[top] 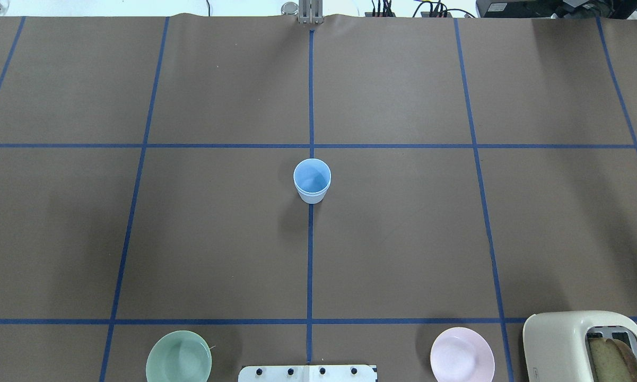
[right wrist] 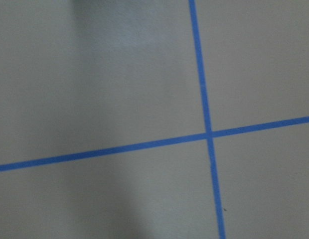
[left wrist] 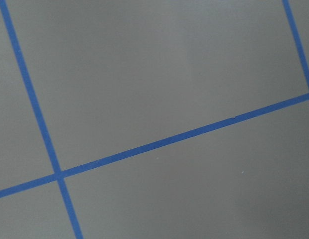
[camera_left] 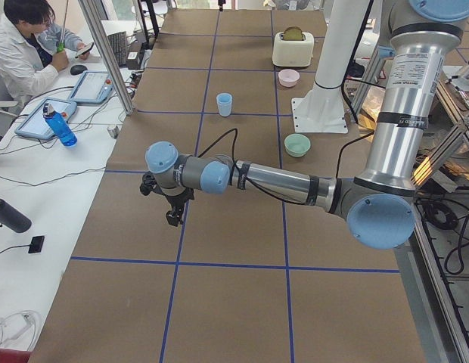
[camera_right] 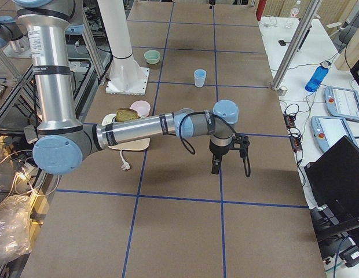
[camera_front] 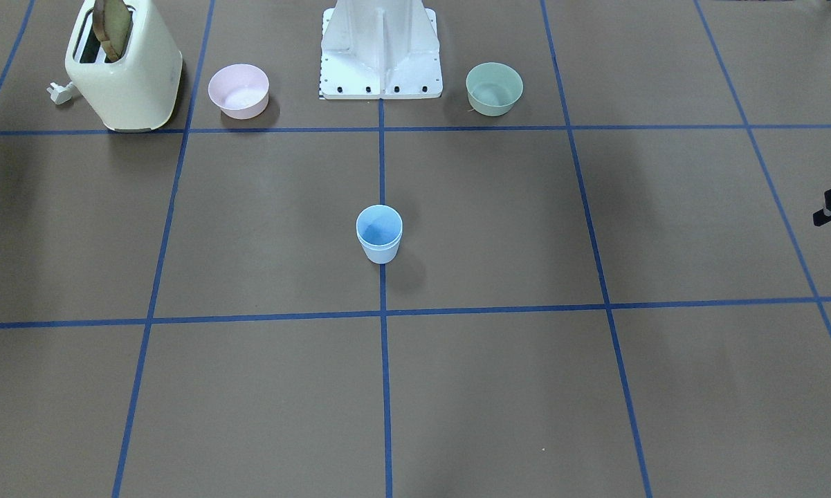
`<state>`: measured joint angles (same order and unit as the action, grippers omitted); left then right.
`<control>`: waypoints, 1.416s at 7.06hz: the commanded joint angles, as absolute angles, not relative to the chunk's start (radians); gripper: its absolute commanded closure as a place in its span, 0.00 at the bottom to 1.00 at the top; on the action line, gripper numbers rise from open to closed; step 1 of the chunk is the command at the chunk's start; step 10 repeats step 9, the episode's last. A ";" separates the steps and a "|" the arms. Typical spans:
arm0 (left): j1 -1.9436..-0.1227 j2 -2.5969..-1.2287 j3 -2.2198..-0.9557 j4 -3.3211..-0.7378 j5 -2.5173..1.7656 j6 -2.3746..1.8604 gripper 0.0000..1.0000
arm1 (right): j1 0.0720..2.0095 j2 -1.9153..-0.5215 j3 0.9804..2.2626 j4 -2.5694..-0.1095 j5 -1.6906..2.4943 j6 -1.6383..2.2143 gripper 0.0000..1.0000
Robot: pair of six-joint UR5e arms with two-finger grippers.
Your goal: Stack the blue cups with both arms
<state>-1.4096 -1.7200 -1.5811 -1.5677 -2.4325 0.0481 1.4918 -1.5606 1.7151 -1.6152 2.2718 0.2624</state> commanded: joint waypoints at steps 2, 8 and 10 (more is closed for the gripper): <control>-1.446 -1.631 -1.588 -1.551 -2.434 0.103 0.01 | 1.555 -1.641 1.723 -1.615 2.286 0.186 0.00; -1.453 -1.621 -1.585 -1.551 -2.428 0.104 0.01 | 1.560 -1.677 1.763 -1.612 2.289 0.186 0.00; -1.453 -1.620 -1.585 -1.551 -2.425 0.104 0.01 | 1.560 -1.677 1.763 -1.612 2.290 0.186 0.00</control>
